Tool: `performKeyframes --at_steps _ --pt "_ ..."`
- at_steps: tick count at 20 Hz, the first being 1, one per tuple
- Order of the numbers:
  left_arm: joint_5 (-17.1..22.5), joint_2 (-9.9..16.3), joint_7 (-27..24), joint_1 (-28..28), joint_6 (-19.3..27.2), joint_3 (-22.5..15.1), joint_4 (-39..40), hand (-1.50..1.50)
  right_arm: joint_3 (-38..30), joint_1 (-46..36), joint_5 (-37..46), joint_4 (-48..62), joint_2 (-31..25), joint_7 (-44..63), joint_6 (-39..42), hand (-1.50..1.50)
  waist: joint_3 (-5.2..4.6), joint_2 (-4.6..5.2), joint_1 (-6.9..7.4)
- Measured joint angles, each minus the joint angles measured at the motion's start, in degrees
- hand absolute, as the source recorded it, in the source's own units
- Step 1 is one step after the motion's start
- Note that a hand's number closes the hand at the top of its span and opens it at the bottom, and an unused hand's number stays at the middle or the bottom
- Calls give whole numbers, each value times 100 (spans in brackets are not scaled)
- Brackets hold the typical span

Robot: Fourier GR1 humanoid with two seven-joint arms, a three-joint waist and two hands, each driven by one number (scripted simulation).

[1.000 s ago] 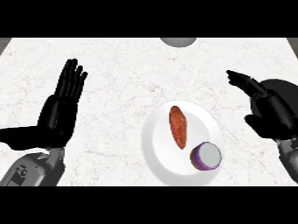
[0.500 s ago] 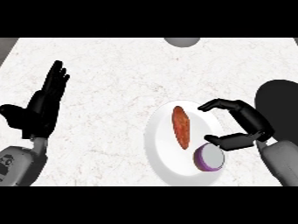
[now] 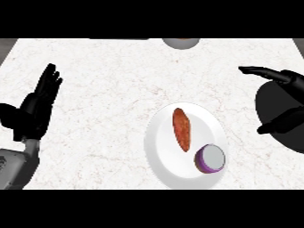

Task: Pick the sweet potato from the plate and place it in the pan

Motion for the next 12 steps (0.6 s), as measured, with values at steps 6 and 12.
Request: performKeyframes --at_steps 6,12 --pt "-134 -124 127 -112 76 27 51 0 144 -1003 424 -105 -242 860 663 -150 -5 -23 -24" --pt "-231 -166 252 -108 -63 161 34 0 91 -1558 806 -401 206 1629 712 -150 -4 -34 -60"
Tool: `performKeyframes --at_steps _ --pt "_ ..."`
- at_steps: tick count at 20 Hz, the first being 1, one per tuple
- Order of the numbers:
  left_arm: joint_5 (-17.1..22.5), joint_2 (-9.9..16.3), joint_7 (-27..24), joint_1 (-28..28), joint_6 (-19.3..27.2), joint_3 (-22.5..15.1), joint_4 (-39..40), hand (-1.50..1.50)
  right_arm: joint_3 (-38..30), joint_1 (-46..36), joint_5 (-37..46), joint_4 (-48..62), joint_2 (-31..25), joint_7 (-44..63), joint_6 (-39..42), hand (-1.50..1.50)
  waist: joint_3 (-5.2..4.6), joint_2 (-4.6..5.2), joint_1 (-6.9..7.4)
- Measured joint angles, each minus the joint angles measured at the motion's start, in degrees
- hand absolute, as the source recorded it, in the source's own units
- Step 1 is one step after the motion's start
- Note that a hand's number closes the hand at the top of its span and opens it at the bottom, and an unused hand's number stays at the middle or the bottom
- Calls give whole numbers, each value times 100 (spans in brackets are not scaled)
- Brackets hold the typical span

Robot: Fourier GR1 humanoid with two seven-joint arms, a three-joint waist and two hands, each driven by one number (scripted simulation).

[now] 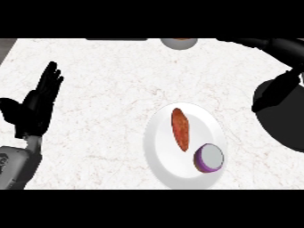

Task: Pick the sweet potato from the plate and place it in the pan

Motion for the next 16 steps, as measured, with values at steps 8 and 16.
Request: performKeyframes --at_steps 8,16 --pt "-147 -155 -146 184 -187 194 37 0 -85 -5 -9 -536 637 781 508 -150 1 -7 -29" --pt "-290 -215 -6 261 -366 403 -100 0 -26 369 288 -1244 1184 1570 753 -150 2 -10 -42"
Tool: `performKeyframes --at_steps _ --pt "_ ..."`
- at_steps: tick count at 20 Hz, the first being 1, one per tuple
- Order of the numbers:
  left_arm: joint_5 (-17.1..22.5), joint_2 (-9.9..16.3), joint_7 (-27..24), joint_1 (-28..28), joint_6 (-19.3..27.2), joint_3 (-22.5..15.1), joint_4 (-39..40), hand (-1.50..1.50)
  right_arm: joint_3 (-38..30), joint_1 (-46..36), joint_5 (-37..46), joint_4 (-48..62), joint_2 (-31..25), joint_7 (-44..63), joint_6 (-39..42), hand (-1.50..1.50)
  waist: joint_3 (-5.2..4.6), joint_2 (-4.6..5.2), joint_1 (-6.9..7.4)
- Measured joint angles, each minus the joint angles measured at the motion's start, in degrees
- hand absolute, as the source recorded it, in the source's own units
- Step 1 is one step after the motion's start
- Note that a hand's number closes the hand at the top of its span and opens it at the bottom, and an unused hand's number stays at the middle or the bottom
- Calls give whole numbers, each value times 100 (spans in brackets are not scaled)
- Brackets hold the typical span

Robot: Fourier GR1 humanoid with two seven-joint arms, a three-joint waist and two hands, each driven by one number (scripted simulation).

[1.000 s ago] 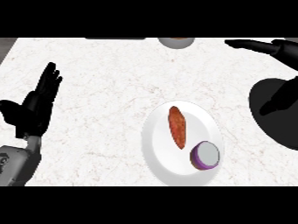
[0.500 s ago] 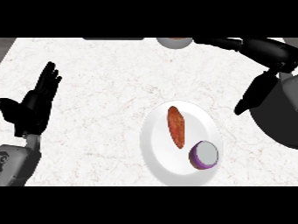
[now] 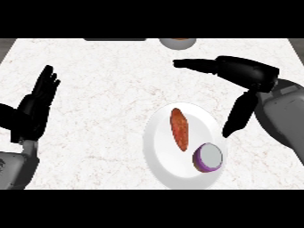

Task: Pick the sweet potato from the plate and place it in the pan

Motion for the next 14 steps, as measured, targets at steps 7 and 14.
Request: performKeyframes --at_steps 7,14 --pt "-241 -201 -98 -82 -108 161 199 0 -88 439 600 -251 256 314 -21 -150 1 9 -1" --pt "-443 -338 173 -177 -124 243 39 0 -95 333 1202 147 530 371 147 -150 2 14 20"
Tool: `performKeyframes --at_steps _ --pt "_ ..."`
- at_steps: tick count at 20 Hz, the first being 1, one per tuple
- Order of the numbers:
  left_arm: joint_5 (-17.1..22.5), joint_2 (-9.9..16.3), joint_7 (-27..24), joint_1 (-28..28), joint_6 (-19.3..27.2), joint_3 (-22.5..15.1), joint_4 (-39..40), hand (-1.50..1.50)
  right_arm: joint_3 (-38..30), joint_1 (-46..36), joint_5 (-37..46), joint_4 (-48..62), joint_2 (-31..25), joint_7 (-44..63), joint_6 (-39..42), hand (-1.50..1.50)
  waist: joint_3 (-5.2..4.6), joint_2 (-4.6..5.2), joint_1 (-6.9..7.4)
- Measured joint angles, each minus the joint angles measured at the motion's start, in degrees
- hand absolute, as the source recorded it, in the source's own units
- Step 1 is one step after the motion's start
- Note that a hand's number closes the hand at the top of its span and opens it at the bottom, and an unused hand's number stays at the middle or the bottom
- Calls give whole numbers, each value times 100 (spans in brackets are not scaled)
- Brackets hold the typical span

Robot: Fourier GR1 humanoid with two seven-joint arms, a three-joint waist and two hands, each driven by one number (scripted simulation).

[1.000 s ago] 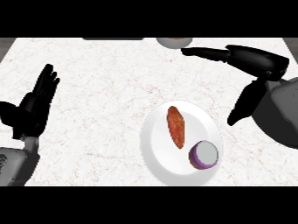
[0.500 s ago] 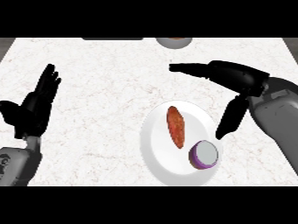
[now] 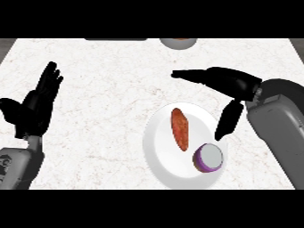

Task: Pick the sweet potato from the plate and place it in the pan

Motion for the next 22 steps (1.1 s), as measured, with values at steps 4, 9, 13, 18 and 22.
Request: performKeyframes --at_steps 4,9,13,18,22 --pt "-45 -68 -139 -23 -144 120 171 0 65 -68 353 428 189 -323 38 -150 0 6 9" --pt "-111 -154 -127 83 -231 223 72 0 242 98 822 534 355 -623 79 -150 0 2 4" --pt "-243 -243 -35 189 -240 252 -141 0 256 178 1220 656 424 -905 52 -150 1 0 5" --pt "-261 -235 57 93 -352 373 -120 0 484 60 1827 935 605 -956 -139 -150 -6 -4 10" --pt "-319 -303 -46 189 -409 412 -86 0 611 81 2250 940 598 -973 -174 -150 -16 -17 9"
